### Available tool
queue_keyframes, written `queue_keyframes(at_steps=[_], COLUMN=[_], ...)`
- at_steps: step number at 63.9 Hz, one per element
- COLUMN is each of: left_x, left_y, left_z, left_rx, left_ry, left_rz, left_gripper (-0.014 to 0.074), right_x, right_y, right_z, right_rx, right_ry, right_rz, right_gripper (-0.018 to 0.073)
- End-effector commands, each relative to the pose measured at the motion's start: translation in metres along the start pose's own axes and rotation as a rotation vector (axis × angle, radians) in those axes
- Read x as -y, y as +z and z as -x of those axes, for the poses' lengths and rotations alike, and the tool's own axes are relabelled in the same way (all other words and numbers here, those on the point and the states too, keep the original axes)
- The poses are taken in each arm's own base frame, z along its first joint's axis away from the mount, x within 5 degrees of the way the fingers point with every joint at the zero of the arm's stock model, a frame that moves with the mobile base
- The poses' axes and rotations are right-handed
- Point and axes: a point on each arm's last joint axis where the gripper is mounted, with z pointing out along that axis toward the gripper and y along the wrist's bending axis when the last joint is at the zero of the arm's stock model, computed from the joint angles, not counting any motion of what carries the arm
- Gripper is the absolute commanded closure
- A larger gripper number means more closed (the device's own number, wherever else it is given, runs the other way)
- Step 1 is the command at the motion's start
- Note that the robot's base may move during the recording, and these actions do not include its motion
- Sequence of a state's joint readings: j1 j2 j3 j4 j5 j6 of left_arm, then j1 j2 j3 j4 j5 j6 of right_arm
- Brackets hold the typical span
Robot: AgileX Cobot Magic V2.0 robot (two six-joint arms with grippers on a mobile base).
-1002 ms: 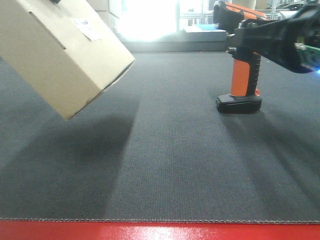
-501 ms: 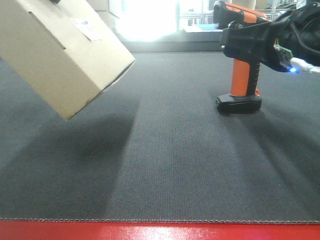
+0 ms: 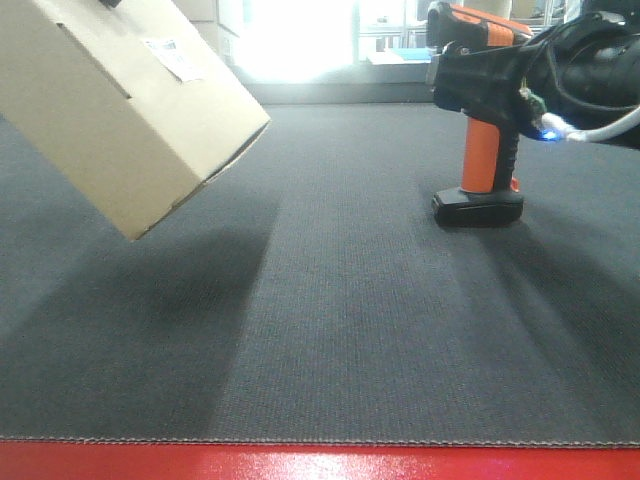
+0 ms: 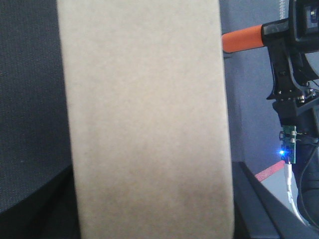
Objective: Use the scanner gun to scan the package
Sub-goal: 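Grasp the orange scanner gun handle with the right gripper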
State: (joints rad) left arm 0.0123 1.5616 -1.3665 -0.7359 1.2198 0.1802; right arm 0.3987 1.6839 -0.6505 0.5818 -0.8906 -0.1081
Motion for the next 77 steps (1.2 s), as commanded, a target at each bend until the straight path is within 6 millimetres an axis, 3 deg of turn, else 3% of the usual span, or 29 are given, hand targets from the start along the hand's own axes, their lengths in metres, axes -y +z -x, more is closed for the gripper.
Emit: queue_keyframes(at_steps=[1,20,44,52,66,77], left_x=[0.007,0.007,0.007,0.007,0.007,0.007], left_y=[-0.003,-0.003,-0.003,-0.003,-0.003,-0.003], left_z=[-0.002,-0.002,-0.001,0.0,0.0,0.0], left_rx=[0.012,0.011,0.024,0.026,0.026,0.026], left_ry=[0.008,0.01,0.01,0.01,0.01,0.01], left_rz=[-0.031,-0.025,-0.021,-0.021,-0.021,-0.021], left_gripper=[0.0708,0.0708,0.0708,0.0708,0.0708,0.0708], right_x=[-0.001,-0.004,0.01,0.01,0.01,0.01], right_y=[0.004,0.014,0.018,0.018,0.018,0.016], right_z=[0.001,0.002,0.007,0.006,0.005,0.011], right_rx=[0.027,0.044,0.067,0.053,0.047,0.068], right_ry=[-0.004,0.015,0.016,0.015,0.014,0.005], right_rz=[-0.012,-0.03,-0.075,-0.072,-0.07,-0.067], right_gripper=[0.0023,0.0023,0.0038,0.0182,0.0731,0.0712])
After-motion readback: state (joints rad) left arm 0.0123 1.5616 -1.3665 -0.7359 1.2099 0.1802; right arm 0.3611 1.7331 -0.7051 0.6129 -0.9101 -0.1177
